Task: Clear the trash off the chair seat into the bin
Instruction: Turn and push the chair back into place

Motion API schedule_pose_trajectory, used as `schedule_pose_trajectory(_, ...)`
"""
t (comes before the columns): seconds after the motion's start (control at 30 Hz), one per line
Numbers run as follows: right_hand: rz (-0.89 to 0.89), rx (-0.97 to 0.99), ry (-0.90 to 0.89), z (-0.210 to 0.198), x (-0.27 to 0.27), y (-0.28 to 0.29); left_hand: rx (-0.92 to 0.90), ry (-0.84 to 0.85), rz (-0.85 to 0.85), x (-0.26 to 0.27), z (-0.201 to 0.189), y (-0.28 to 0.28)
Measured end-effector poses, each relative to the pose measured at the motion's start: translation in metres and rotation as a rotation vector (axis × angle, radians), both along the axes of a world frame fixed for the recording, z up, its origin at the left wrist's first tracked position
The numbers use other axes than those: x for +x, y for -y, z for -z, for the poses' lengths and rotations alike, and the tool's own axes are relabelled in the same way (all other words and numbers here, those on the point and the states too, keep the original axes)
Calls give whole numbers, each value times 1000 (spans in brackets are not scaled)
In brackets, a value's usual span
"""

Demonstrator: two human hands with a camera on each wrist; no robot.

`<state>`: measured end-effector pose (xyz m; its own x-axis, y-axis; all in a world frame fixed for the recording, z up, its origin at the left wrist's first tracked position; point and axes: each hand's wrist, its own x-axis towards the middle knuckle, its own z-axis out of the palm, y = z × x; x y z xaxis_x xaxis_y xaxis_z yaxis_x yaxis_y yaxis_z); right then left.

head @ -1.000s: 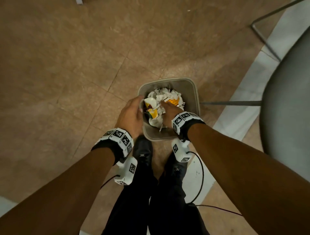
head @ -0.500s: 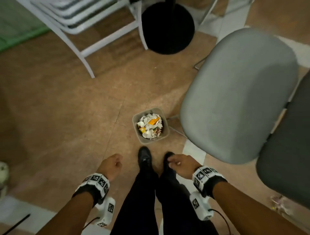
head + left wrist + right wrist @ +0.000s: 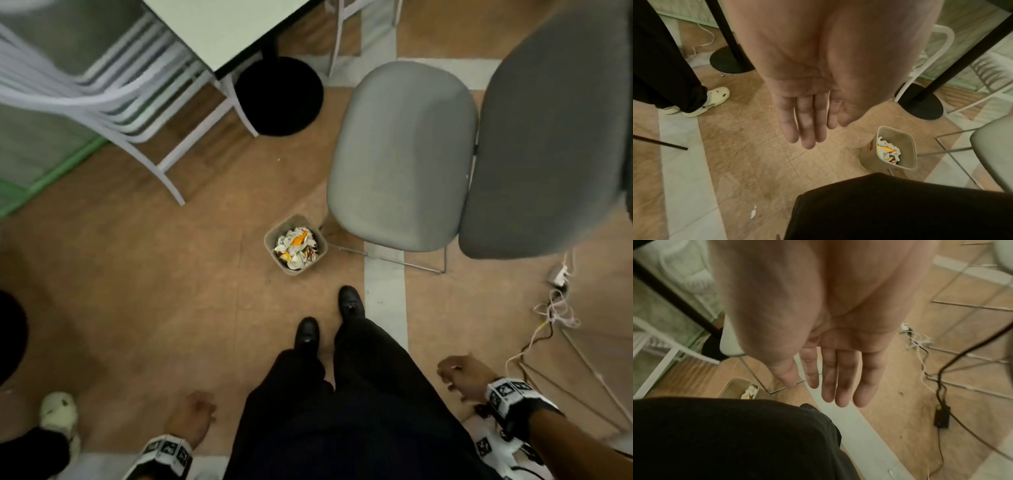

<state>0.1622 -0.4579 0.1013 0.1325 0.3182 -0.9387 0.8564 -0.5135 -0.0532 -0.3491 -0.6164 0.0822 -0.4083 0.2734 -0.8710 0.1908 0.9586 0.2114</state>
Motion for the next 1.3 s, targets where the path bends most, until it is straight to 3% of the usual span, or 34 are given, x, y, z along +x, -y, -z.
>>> schedule_pose_trajectory(0.1,126,7,9,-10,-13,49,-33,-6,68,-16,-5,18)
schedule_pose_trajectory(0.27,87,49,20,-9,-5,117,-62,-9,192,-36,-2,21)
schedule_pose_trajectory(0.43,175,53,33,7,27,161,-30,-29,339,-10,-10,-7)
schedule_pose_trajectory(0.6,303,47,50,-27,56,182,-12,-75,474,35,-8,-51)
schedule_pose_trajectory(0.73,427,39,14,-23,110,207,-26,-104,656,50,50,-80)
schedule_pose_trajectory(0.8,437,28,4,-28,142,208,-49,-121,768,80,61,-99)
schedule_pose_trajectory(0.9,486,40,-15,-28,205,207,13,-103,818,191,-3,-131)
schedule_pose_trajectory(1.0,584,97,2,-12,278,207,10,-77,737,272,-31,-161)
schedule_pose_trajectory(1.17,602,182,-38,-2,357,177,136,-92,722,358,-52,-202)
schedule_pose_trajectory(1.3,565,179,-43,-6,382,132,220,-93,845,417,-69,-245)
